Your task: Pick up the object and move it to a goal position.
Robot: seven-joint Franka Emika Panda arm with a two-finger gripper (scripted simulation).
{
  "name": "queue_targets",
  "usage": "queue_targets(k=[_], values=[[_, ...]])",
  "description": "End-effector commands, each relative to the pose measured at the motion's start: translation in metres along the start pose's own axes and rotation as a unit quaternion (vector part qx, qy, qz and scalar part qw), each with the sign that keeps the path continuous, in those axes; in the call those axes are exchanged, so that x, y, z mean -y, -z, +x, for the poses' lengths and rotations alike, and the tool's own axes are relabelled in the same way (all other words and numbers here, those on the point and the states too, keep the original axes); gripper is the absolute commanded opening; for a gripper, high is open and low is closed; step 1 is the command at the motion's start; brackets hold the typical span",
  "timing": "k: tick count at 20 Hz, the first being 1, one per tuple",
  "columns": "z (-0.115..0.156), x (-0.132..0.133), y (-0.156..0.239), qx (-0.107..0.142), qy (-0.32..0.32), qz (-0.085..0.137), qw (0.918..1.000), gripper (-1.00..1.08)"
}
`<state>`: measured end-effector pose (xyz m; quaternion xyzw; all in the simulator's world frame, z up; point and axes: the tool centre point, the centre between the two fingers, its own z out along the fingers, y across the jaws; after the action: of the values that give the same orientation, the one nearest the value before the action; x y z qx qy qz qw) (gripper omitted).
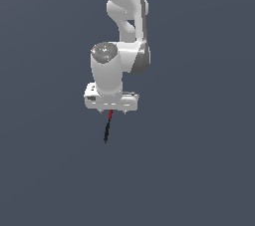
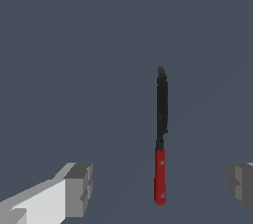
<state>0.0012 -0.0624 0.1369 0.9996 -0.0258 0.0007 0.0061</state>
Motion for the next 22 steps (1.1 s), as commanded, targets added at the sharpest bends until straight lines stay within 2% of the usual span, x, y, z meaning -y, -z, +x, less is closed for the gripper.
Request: queue_targets(k=[1,9,22], values=[[-0.002,-0.009,-0.021,0.001,-0.003,0.002,1.0,1.0],[-0.011,-0.032,-0.071,0.001,-0.009,0.006,0.9999,1.0],[-0.013,-0.035,-0.094,0.001,-0.011,0.006,0.9999,1.0]])
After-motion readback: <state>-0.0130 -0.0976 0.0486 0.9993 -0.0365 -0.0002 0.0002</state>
